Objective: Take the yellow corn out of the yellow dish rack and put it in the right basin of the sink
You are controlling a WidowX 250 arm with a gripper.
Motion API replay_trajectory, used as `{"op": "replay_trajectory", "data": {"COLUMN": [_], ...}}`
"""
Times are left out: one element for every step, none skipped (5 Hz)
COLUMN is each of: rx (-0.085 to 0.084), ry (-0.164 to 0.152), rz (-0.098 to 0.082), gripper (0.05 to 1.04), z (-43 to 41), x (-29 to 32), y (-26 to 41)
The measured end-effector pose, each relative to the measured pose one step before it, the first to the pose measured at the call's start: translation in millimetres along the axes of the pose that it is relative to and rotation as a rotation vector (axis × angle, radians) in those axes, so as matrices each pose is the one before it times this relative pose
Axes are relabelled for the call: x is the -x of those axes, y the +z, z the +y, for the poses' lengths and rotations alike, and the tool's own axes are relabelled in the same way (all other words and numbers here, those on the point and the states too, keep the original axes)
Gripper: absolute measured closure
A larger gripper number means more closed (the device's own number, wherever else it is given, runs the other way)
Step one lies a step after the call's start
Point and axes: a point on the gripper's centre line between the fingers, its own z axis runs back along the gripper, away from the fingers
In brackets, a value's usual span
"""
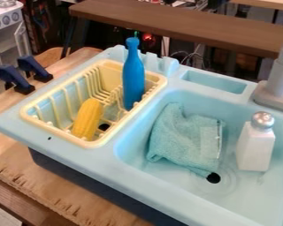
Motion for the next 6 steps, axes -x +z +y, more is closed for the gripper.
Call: {"op": "replay_trajectory", "data": {"rx": [-0.0024,-0.0286,-0.0335,-0.0219,-0.0106,-0.0416], "ry": [0.0017,0.0154,0.0031,0.0559,0.1361,0.0985], "rz": [0.0383,0.0297,-0.0239,0.0216,0.0278,-0.0443], "gripper": [0.081,0.081,0.081,0.081,0.081,0.081], "z": [0.51,-1.7,5.32,14.93,31.04,26.86], "x": [1.56,18.9,18.61,15.75,19.69,16.1], "y": [-11.09,-9.91,16.33,1.4,-13.48,-7.53]}}
